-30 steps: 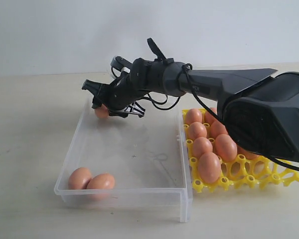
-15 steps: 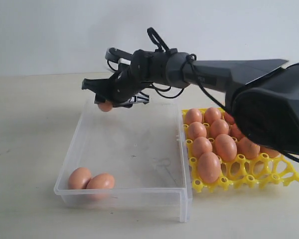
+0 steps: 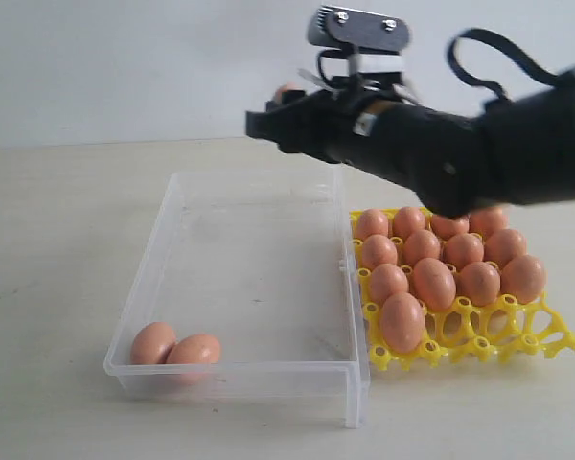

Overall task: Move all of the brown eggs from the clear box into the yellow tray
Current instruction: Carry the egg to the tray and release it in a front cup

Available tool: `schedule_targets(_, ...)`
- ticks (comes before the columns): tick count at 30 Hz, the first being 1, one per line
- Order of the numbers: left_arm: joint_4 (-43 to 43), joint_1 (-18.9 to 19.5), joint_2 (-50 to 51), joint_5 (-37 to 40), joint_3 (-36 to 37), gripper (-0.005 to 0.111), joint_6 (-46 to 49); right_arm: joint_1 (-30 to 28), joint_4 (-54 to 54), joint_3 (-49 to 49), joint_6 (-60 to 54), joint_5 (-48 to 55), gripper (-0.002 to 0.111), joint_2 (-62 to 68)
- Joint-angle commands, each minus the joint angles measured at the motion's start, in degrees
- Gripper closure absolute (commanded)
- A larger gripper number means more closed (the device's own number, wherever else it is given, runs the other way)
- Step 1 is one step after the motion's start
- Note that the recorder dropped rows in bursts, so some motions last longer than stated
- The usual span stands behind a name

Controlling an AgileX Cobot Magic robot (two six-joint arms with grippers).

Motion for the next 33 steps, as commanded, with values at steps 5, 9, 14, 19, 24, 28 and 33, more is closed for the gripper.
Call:
schedule_targets(5,-0.08,-0.04,-0.32,-0.43,-0.20,0.107,0.09,-0.31,7.38,32.01,-16.41,-16.25,0.108,-20.39)
schedule_targets(9,-0.08,-0.04,-0.32,-0.43,-0.20,0.107,0.09,-0.31,12.99,40.36,-20.79,-18.41,0.108,-26.20)
schedule_targets(14,-0.08,-0.04,-0.32,-0.43,-0.20,0.107,0.09,-0.31,14.50,44.56,-17.73,-20.06,0.108,-29.54)
schedule_targets(19,-0.08,-0.04,-0.32,-0.43,-0.20,0.107,0.09,-0.31,16.45,44.92,-18.22,-17.86,0.108,-28.88)
schedule_targets(24,-0.08,-0.04,-0.32,-0.43,-0.20,0.107,0.09,-0.31,16.45,45.01,-17.72,-18.06,0.108,-25.40)
schedule_targets(28,-0.08,-0.04,-0.32,-0.43,-0.20,0.107,0.09,-0.31,16.45,44.88,-16.91,-18.75,0.108,-21.01)
schedule_targets(33,-0.08,-0.04,-0.32,-0.43,-0.20,0.107,0.09,-0.31,14.28,44.79,-13.67,-22.55,0.108,-15.96)
